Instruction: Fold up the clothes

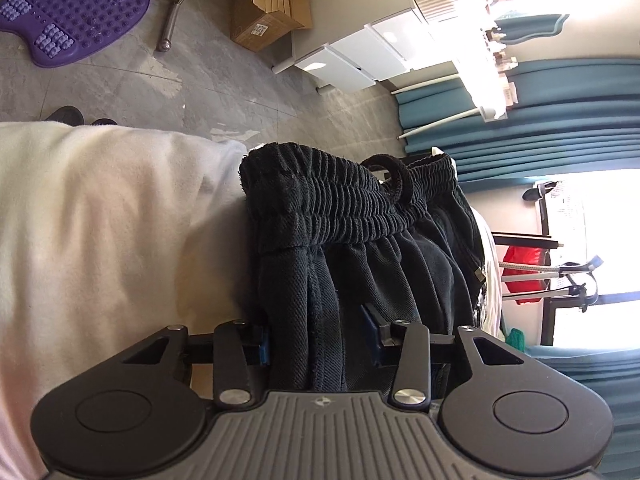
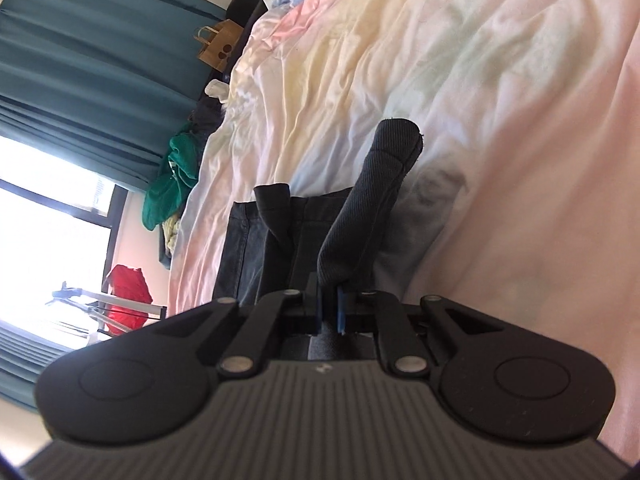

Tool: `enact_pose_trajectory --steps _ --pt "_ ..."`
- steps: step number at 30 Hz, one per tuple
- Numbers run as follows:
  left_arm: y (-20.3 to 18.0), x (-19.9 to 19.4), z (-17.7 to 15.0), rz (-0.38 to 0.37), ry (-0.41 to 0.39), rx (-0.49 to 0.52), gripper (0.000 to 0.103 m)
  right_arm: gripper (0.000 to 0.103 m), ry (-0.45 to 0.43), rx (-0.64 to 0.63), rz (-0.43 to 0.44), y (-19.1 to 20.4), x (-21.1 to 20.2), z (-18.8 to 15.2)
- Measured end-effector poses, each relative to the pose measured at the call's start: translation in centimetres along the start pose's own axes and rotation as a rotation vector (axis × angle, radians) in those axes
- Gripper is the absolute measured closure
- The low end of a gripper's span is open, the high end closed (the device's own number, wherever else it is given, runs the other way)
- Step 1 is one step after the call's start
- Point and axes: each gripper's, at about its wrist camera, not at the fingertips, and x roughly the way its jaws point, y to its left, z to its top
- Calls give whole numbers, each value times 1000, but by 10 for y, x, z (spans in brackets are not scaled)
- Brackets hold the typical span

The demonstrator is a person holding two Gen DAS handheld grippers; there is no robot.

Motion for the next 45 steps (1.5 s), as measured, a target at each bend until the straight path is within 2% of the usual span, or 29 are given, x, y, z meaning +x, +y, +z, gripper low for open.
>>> enact_pose_trajectory --steps 3,5,7,11,16,19,22,26,29,30,31,33,35,40,45 --pt "-2 0 -1 9 -7 18 62 92 19 14 -22 -3 5 1" --pt "-4 2 -2 21 -17 27 80 91 56 41 -6 -8 11 0" --pt "-5 3 -2 18 -21 37 85 91 89 85 17 -15 16 -2" --pt "-9 -2 -3 -31 -37 58 93 93 61 110 50 -17 9 -3" --pt "-18 -24 -13 -109 -130 97 95 94 -20 49 80 -7 -16 -5" --pt "-23 -47 -21 -255 -170 115 96 94 -70 38 137 -3 -41 -10" --pt "-33 -68 -32 -328 -218 164 96 94 -117 31 182 1 -61 -14" --pt "-54 -76 -27 -371 -226 135 96 94 -170 -16 223 15 -75 -7" --pt "-84 -67 -9 -360 -211 124 96 94 -186 -50 240 33 -71 2" --pt "-101 -61 1 -359 -201 119 96 94 -178 -58 241 42 -65 5" --pt "-122 -51 5 -351 -201 155 96 94 -173 -70 247 52 -58 7" --pt "-165 -31 13 -333 -206 240 96 94 -191 -147 257 82 -39 7" --pt "-212 2 12 -274 -232 365 96 94 -225 -242 221 116 -9 5" --pt "-285 108 21 -178 -230 390 96 94 -242 -384 63 188 90 2" --pt "-335 224 29 -28 -207 430 95 94 -255 -530 -60 223 192 -12"
